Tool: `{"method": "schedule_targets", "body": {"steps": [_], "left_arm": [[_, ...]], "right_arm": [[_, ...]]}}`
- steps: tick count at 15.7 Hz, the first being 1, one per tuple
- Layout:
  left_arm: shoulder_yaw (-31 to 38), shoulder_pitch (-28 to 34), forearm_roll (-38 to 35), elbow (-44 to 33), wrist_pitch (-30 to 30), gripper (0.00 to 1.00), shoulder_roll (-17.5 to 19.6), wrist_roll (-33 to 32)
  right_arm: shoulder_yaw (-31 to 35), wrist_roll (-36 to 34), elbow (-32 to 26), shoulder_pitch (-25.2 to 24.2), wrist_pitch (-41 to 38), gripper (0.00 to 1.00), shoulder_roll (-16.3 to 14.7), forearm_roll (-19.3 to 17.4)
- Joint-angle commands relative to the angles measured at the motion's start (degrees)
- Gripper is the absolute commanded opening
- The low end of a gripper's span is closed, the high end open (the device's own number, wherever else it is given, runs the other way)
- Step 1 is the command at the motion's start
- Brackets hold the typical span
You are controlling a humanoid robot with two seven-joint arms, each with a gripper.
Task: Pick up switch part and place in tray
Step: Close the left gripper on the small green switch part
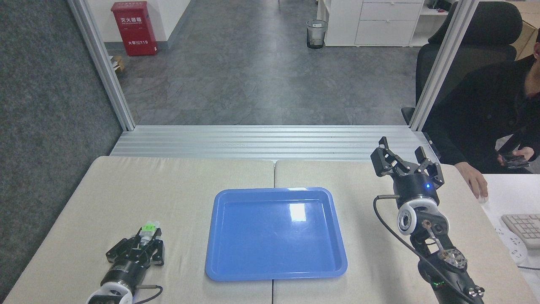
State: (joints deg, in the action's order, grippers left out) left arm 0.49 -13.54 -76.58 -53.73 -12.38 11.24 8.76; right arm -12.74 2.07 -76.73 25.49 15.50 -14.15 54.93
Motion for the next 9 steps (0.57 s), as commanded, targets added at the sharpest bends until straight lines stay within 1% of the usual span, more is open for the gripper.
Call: {"method": "schedule_targets", "body": {"steps": [1, 3, 4, 5, 6, 7, 9], "left_arm": [[1.71, -0.17, 5.56, -1.2, -1.06, 0.61, 3.61, -1.99], [1.62, -0.17, 5.48, -1.38, -1.15, 0.61, 3.61, -1.99], [1.62, 0.0, 5.65, -1.38, -1.24, 0.51, 3.61, -1.9], [1.62, 0.09, 5.74, -1.47, -1.41, 0.29, 3.61, -2.25], [1.62, 0.18, 5.74, -1.47, -2.11, 0.21, 3.61, -2.69], [1.53, 0.18, 5.65, -1.47, -2.29, 0.18, 3.7, -2.95], [1.62, 0.79, 5.65, -1.64, -2.38, 0.18, 3.61, -4.27]], "right_arm": [[0.0, 0.04, 0.0, 0.0, -0.03, 1.0, 0.0, 0.0], [0.0, 0.04, 0.0, 0.0, -0.03, 1.0, 0.0, 0.0], [0.0, 0.04, 0.0, 0.0, -0.03, 1.0, 0.0, 0.0], [0.0, -0.05, 0.0, 0.0, -0.03, 1.0, 0.0, 0.0], [0.0, 0.04, 0.0, 0.0, -0.03, 1.0, 0.0, 0.0], [0.0, 0.04, 0.0, 0.0, -0.03, 1.0, 0.0, 0.0], [0.0, -0.05, 0.0, 0.0, -0.03, 1.0, 0.0, 0.0]]}}
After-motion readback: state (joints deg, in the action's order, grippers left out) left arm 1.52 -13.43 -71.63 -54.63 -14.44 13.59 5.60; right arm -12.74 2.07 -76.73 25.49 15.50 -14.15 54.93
